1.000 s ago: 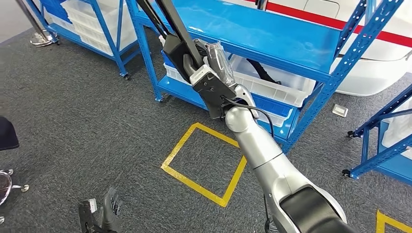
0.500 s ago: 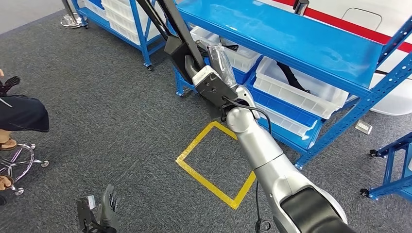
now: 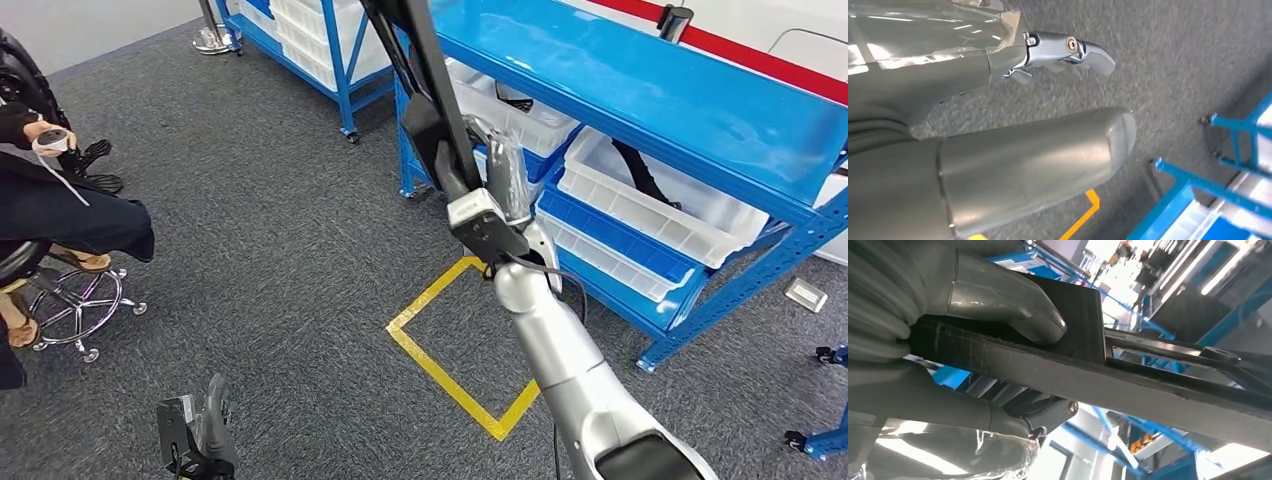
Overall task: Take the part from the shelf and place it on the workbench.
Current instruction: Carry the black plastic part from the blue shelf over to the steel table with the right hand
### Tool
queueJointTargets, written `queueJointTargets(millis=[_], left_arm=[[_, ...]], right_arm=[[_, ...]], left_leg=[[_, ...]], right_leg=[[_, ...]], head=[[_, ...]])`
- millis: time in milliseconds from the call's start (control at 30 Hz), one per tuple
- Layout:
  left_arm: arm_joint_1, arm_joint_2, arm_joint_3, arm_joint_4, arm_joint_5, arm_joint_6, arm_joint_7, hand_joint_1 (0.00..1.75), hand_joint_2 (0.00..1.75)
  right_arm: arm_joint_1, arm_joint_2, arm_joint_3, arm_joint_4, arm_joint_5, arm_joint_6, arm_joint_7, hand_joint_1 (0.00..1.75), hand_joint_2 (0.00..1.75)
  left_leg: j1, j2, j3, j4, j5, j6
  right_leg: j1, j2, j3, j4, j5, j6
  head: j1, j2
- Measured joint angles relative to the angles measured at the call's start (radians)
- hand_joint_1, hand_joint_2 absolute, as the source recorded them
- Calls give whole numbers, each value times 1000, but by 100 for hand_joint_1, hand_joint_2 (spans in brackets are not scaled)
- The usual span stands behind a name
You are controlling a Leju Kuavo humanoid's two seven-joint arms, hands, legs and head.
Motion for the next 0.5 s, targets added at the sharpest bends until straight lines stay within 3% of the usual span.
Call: queueJointTargets(millis=[100, 167, 233, 300, 367, 433, 467, 500], left_arm=[[-4, 7, -5, -12, -3, 9, 0, 0, 0], [-5, 8, -9, -19, -8, 14, -1, 0, 0], [2, 10, -10, -29, -9, 18, -1, 0, 0], [15, 11, -10, -45, -4, 24, -1, 0, 0], [29, 13, -10, -59, -2, 41, -1, 0, 0], [47, 15, -10, -65, -4, 70, 1, 0, 0], [60, 17, -10, -62, -7, 97, 5, 0, 0], [76, 22, -9, -54, -9, 136, 17, 0, 0]], right_arm=[[113, -15, -52, -74, -22, -36, -32, 175, 175], [184, -23, -94, -117, -54, -39, -56, 175, 175], [247, -30, -135, -145, -83, -34, -76, 175, 175], [296, -38, -175, -159, -103, -28, -87, 175, 175], [331, -49, -212, -162, -112, -26, -91, 175, 175], [364, -61, -241, -159, -122, -22, -97, 175, 175], [382, -66, -252, -157, -129, -18, -102, 175, 175], [398, -71, -262, -154, -136, -13, -109, 175, 175]], left_leg=[[7, 33, 111, -190, 70, -7], [1, 41, 150, -257, 79, 3], [-8, 23, 149, -261, 80, 22], [-11, 7, 150, -268, 86, 41], [-9, -7, 150, -272, 92, 57], [-11, -25, 146, -272, 95, 63], [-13, -35, 145, -272, 95, 65], [-15, -46, 145, -272, 96, 65]], right_leg=[[2, -23, -1, 7, -7, 12], [10, -36, -1, 11, -13, 25], [15, -48, 2, 7, -13, 37], [10, -30, -8, 25, -29, 47], [4, 12, -52, 118, -78, 44], [6, 35, -114, 255, -133, 40], [7, 39, -133, 295, -145, 42], [9, 42, -131, 293, -140, 46]], head=[[-1, 0], [1, 0], [4, 0], [4, 0], [6, 0], [7, 0], [8, 0], [8, 0]])
